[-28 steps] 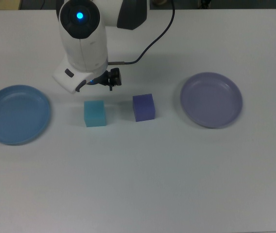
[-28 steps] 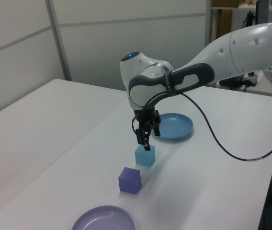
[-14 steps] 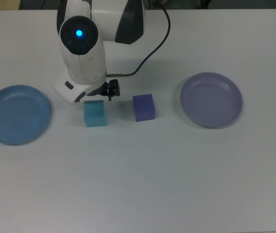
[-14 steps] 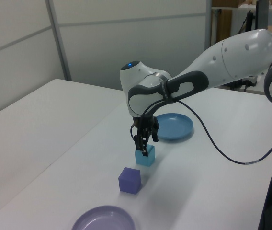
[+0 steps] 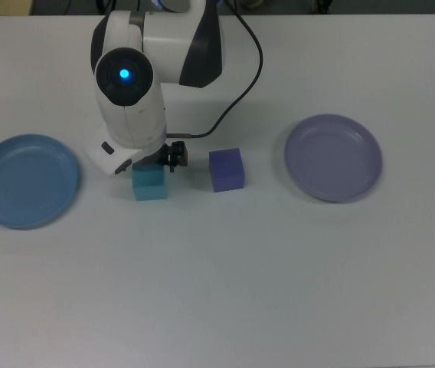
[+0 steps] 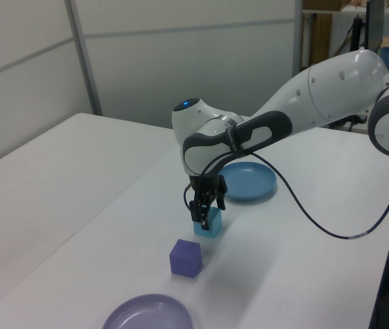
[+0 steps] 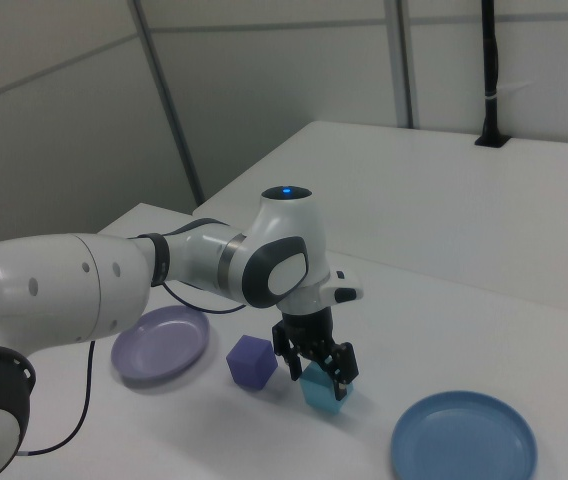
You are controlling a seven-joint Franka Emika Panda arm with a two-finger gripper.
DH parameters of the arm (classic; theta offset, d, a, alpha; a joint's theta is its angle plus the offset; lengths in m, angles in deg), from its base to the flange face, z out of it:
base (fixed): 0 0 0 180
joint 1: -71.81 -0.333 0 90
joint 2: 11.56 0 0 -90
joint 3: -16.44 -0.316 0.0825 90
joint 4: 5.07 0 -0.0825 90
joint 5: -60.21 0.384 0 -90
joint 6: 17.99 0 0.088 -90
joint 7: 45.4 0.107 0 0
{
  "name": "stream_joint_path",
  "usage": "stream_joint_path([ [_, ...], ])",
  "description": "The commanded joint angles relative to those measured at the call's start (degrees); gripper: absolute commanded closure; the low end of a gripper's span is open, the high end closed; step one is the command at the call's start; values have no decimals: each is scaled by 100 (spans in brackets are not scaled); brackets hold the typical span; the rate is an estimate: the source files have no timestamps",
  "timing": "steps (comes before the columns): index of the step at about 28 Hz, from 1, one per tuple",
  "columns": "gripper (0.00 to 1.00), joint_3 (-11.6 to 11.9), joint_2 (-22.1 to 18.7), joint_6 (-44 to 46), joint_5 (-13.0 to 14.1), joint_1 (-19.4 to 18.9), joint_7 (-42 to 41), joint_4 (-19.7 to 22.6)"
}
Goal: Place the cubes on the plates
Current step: 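Carry the light-blue cube onto the light-blue plate and release it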
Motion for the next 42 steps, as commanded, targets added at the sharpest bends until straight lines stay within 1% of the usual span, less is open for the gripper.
stream_joint_path([
  [1,20,10,60,-199,-52,-1,404,20],
  [2,25,10,69,-234,-52,-1,501,20],
  [3,33,10,60,-278,-52,-1,606,20],
  [4,48,10,60,-304,-52,-1,764,20],
  [5,51,10,60,-304,-52,-1,827,12],
  [9,51,18,7,-269,-26,25,985,-58],
  [13,51,18,-273,-120,44,218,1064,-191],
  [15,51,27,-475,-23,88,420,1082,-217],
  [17,50,18,-538,-14,141,613,1056,-313],
  [18,50,27,-538,-14,141,823,1047,-427],
  [19,49,27,-520,-14,141,930,1030,-489],
  [22,45,27,-459,-76,106,1290,977,-533],
  [23,45,27,-372,-85,62,1508,864,-533],
  [26,45,27,-231,-154,71,1738,600,-533],
  [27,45,18,-108,-381,105,1878,407,-533],
  [31,45,27,42,-840,115,1941,361,-490],
  [35,45,18,51,-884,141,1968,379,-472],
  [36,42,27,51,-884,141,1959,379,-472],
  [37,26,18,51,-884,141,1959,388,-472],
  [40,6,18,60,-876,141,1941,379,-463],
  [41,0,18,60,-876,141,1933,370,-454],
  [42,0,18,60,-876,132,1915,327,-454],
])
